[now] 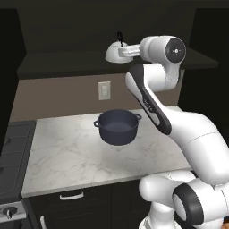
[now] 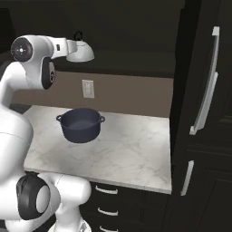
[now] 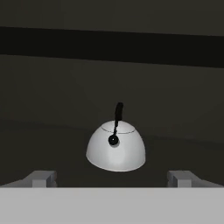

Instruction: Pick the kettle from the cabinet and place it on a stove burner. Then pick the pot from the counter and place it on another stove burner. Finally, turn both burners on.

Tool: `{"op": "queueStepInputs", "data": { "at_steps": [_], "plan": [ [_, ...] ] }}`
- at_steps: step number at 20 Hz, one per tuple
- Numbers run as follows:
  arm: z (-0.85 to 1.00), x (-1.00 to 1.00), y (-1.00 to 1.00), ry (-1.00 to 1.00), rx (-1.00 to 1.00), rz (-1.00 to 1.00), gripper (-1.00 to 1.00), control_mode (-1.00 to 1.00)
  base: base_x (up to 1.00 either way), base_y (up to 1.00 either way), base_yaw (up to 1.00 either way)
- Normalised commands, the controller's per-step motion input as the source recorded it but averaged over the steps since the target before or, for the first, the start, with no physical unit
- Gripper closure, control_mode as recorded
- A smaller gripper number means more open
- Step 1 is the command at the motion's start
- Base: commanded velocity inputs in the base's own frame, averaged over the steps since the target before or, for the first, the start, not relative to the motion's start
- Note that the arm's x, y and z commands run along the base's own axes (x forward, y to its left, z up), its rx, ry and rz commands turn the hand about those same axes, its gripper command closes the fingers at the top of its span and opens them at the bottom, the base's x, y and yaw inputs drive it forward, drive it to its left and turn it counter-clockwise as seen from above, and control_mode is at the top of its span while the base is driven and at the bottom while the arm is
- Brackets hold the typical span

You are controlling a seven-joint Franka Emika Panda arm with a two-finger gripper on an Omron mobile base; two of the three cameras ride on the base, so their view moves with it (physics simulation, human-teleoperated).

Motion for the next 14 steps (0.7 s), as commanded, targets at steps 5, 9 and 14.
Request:
{"op": "queueStepInputs", "data": {
  "at_steps": [5, 9, 14],
  "plan": [
    [0.00, 0.29, 0.00, 0.01, 0.00, 0.00, -1.00, -1.00, 0.00, 0.00, 0.00],
    [0.00, 0.37, 0.00, 0.01, 0.00, -0.01, -1.00, -1.00, 0.00, 0.00, 0.00],
    [0.00, 0.31, 0.00, 0.00, 0.00, -0.03, -1.00, -1.00, 0.00, 0.00, 0.00]
  ]
}}
